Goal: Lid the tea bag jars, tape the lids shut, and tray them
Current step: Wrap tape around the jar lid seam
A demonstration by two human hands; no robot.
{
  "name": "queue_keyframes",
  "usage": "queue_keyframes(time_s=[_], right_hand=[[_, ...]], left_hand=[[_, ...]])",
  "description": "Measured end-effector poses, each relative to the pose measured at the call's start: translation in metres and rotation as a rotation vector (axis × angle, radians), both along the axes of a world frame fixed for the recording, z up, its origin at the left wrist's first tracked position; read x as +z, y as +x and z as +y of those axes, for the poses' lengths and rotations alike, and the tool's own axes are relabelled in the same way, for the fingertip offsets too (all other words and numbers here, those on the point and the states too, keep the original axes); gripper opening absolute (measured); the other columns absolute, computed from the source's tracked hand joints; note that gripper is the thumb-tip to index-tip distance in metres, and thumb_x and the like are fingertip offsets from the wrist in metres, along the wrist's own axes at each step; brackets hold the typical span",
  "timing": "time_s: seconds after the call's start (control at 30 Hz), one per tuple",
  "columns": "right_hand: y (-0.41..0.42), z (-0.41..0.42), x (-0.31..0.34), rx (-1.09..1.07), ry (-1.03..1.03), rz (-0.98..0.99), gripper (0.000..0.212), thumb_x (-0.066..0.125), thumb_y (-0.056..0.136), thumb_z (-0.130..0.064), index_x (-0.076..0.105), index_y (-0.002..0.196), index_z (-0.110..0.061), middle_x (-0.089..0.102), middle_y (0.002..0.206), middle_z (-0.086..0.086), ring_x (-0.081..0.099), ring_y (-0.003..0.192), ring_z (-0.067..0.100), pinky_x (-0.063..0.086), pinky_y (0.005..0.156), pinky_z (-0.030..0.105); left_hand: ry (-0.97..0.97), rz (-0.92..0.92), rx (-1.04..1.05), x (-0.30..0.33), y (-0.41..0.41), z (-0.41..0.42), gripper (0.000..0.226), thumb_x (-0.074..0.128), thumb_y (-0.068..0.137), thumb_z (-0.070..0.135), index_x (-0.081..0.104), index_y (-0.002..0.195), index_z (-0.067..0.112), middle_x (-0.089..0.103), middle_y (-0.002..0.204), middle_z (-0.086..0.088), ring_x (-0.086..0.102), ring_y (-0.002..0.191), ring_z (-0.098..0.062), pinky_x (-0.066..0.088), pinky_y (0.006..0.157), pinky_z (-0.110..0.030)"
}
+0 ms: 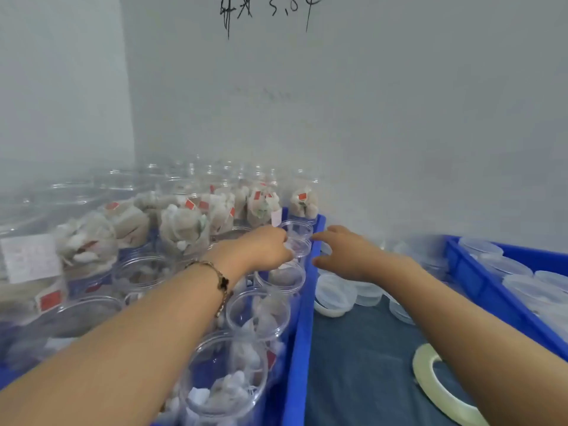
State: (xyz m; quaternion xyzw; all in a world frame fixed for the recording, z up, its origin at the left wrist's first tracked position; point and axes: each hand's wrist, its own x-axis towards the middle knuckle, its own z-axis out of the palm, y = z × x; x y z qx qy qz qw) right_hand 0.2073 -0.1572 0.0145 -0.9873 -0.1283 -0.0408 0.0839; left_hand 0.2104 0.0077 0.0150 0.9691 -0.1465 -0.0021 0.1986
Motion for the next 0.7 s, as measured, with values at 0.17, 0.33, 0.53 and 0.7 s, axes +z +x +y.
queue_keyframes(time_s=[0.17,0.33,0.53,0.7], right_hand=[[0.034,0.032,0.006,0.009,0.119,0.0,0.051,0.06,0.087,-0.031,0.045,0.133,-0.016,0.049,0.134,0.01,0.051,0.113,0.026,0.042,0.087,0.032],[0.085,0.047,0.003,-0.092,0.414,0.054,0.051,0.059,0.088,-0.021,0.038,0.132,-0.008,0.051,0.128,0.012,0.052,0.112,0.027,0.039,0.074,0.027],[0.136,0.065,-0.019,-0.158,0.936,0.108,0.037,0.049,0.082,0.0,0.039,0.115,-0.015,0.048,0.107,0.009,0.047,0.089,0.02,0.039,0.07,0.024],[0.157,0.075,-0.026,-0.042,0.996,0.14,0.065,0.051,0.083,0.001,0.026,0.141,-0.015,0.048,0.106,0.004,0.045,0.088,0.015,0.039,0.057,0.011]], left_hand=[[-0.371,0.074,0.038,0.0,0.02,0.02,0.004,0.06,0.086,0.02,0.06,0.09,0.022,0.062,0.093,0.002,0.059,0.084,-0.012,0.048,0.07,-0.018],[-0.634,0.128,0.203,0.001,0.067,0.005,0.027,0.062,0.086,0.018,0.054,0.11,0.008,0.059,0.112,-0.01,0.056,0.09,-0.017,0.046,0.073,-0.025],[-0.624,0.096,0.467,-0.013,0.123,-0.001,0.08,0.065,0.081,0.021,0.023,0.143,-0.003,0.03,0.145,-0.024,0.047,0.12,-0.038,0.042,0.101,-0.045],[-0.704,0.03,0.497,-0.023,0.156,0.005,0.099,0.06,0.082,0.007,-0.014,0.148,0.012,0.018,0.152,-0.02,0.04,0.128,-0.04,0.039,0.102,-0.051]])
